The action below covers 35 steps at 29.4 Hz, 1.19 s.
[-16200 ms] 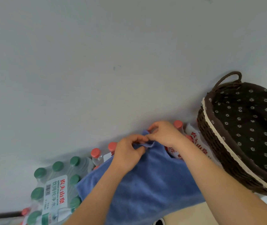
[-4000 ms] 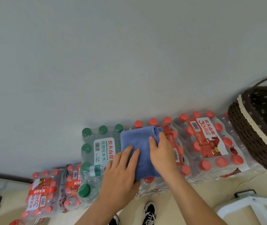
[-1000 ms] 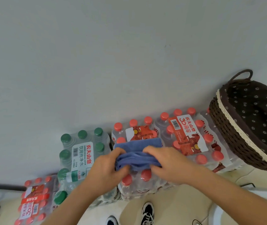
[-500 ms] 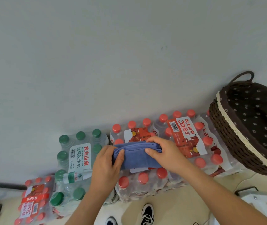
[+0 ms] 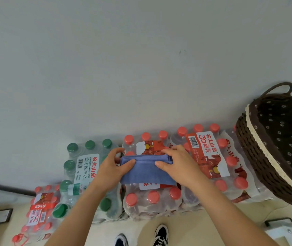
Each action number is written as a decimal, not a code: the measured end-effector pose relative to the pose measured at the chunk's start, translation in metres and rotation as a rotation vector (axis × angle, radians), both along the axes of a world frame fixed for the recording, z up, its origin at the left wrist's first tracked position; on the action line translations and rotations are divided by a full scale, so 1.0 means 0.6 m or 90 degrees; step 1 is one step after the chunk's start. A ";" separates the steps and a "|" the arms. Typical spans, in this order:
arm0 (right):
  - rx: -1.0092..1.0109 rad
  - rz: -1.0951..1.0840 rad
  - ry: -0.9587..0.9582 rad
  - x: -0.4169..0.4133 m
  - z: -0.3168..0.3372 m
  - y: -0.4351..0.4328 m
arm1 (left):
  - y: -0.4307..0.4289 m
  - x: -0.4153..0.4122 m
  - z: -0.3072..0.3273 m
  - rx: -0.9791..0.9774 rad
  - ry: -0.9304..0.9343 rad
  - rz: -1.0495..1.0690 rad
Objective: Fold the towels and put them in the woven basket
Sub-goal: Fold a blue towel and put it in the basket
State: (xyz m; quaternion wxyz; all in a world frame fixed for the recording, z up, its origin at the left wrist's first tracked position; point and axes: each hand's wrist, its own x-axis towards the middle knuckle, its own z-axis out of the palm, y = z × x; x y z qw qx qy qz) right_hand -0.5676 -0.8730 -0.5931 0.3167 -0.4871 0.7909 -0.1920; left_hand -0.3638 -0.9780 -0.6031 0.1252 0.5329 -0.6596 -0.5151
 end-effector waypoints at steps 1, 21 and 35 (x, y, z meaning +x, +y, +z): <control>0.024 0.028 -0.024 -0.009 0.009 0.001 | -0.004 0.001 0.003 0.017 0.004 -0.020; -0.247 0.207 0.345 0.030 -0.023 0.044 | 0.034 0.029 -0.006 -0.620 -0.099 -0.337; 0.126 0.099 0.205 0.046 0.037 -0.010 | -0.006 0.004 -0.012 -0.349 -0.083 -0.294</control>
